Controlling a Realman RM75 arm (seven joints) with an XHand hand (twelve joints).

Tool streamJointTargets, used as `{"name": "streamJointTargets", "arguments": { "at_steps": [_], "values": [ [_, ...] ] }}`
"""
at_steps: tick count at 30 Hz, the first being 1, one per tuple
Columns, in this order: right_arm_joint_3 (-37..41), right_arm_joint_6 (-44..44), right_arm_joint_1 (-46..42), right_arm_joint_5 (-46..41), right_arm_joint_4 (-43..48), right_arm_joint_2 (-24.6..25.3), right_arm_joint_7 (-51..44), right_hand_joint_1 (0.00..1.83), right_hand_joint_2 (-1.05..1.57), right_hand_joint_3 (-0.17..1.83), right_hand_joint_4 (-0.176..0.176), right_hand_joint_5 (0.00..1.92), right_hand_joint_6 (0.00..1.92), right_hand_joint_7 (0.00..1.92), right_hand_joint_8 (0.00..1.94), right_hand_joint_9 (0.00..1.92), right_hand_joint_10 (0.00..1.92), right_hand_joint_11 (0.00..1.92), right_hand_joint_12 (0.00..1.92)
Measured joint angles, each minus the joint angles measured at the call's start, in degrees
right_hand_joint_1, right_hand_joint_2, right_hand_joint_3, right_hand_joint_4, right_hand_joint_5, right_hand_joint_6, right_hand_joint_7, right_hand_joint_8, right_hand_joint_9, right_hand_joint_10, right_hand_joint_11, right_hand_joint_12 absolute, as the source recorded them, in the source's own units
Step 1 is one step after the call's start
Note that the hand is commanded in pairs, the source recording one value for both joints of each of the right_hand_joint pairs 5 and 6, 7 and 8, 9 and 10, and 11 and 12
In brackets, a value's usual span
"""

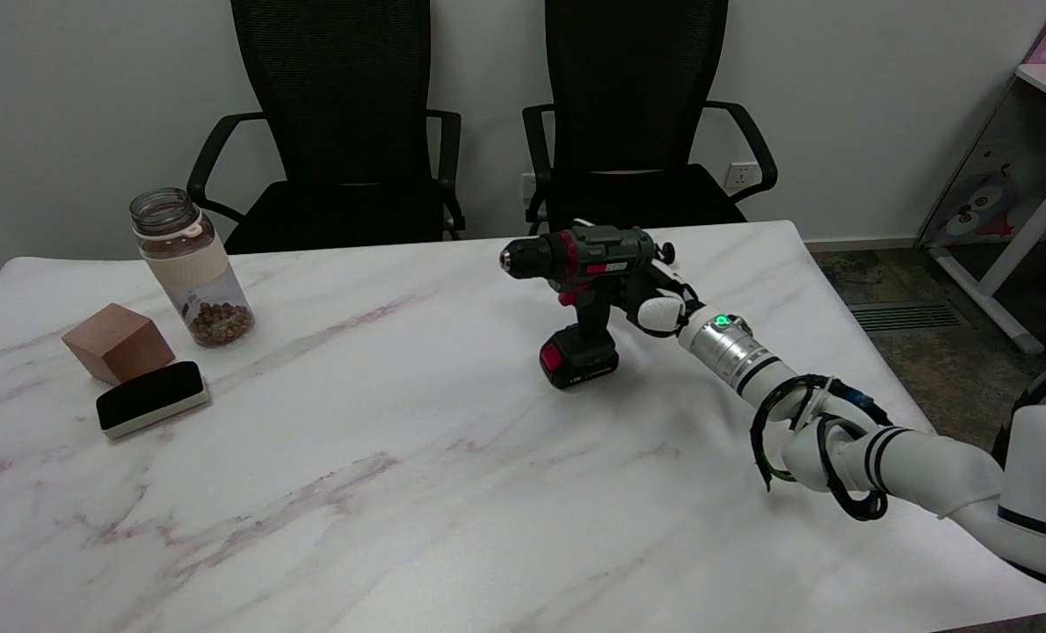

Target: Pick up the power screwdriver.

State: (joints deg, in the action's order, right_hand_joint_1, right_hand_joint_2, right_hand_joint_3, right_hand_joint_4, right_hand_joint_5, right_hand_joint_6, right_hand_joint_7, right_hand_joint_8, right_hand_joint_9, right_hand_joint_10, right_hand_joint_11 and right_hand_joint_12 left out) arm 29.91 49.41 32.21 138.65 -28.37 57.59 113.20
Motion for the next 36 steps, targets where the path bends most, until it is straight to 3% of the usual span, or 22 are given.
{"name": "streamJointTargets", "arguments": {
  "at_steps": [13, 19, 36],
  "values": [
    [-0.02, 0.13, -1.01, 0.04, -1.31, 0.34, 0.00, 1.11, -0.62, 0.88, 0.176, 0.13, 0.13, 0.13, 0.13, 0.28, 0.28, 0.26, 0.26],
    [0.04, 0.14, -1.25, 0.05, -1.59, 0.44, 0.00, 1.16, -0.48, 0.98, 0.176, 0.17, 0.17, 0.17, 0.17, 0.42, 0.42, 0.44, 0.44],
    [0.25, -0.19, -1.58, 0.00, -1.92, 0.53, 0.27, 1.22, -0.25, 1.10, 0.176, 0.34, 0.34, 0.34, 0.34, 0.58, 0.58, 0.57, 0.57]
  ]
}}
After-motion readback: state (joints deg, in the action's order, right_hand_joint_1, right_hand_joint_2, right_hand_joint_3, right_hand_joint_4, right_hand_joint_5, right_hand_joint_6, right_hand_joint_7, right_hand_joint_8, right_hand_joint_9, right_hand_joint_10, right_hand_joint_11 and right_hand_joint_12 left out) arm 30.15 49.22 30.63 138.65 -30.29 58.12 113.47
